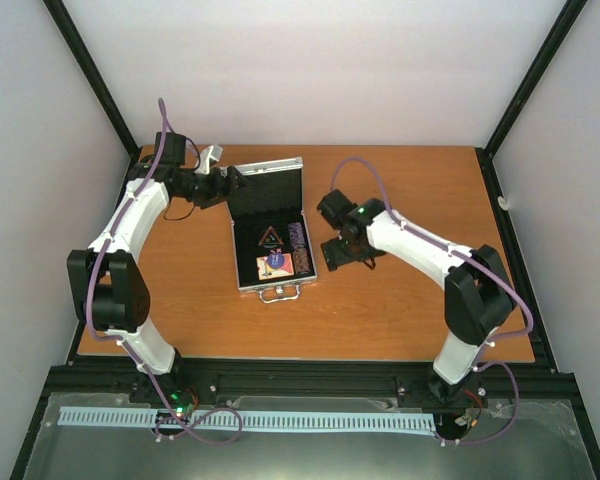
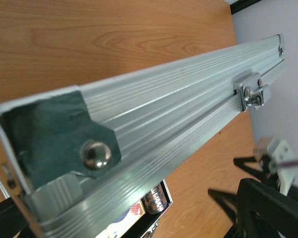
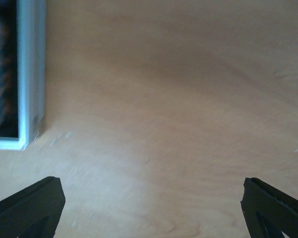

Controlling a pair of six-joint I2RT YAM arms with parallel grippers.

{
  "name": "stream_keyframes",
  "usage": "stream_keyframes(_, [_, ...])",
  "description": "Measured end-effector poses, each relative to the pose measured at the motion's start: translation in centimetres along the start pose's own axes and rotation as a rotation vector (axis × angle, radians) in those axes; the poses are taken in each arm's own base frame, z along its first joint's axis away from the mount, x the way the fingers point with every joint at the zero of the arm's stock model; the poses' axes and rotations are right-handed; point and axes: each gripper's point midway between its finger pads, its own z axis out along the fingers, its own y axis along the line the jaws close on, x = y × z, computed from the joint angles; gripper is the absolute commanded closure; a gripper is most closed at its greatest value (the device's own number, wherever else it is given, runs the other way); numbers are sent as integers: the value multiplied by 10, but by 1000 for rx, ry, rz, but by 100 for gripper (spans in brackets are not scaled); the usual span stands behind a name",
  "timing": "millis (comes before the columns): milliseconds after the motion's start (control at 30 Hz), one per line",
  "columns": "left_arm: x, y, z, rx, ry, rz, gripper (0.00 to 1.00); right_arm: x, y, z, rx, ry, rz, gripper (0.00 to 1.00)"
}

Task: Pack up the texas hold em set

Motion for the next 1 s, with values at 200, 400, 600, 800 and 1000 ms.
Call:
stream_keyframes(200, [0,-1,0,4,1,0,0,-60,-71,7,97,-54,148,0])
stream_keyframes(400, [1,-2,0,14,4,-1,0,-119,-146,14,179,-120,285,0])
stream_keyframes(600, [1,-3,0,20,5,-1,0,-161,-216,21,201,-182,446,0])
stream_keyframes(800, [1,-3,0,22,6,-1,0,-198,-284,14,230,-300,682,0])
stream_keyframes(1000, [2,-1,3,20,13,-8,0,-189,-344,32,248,-321,952,0])
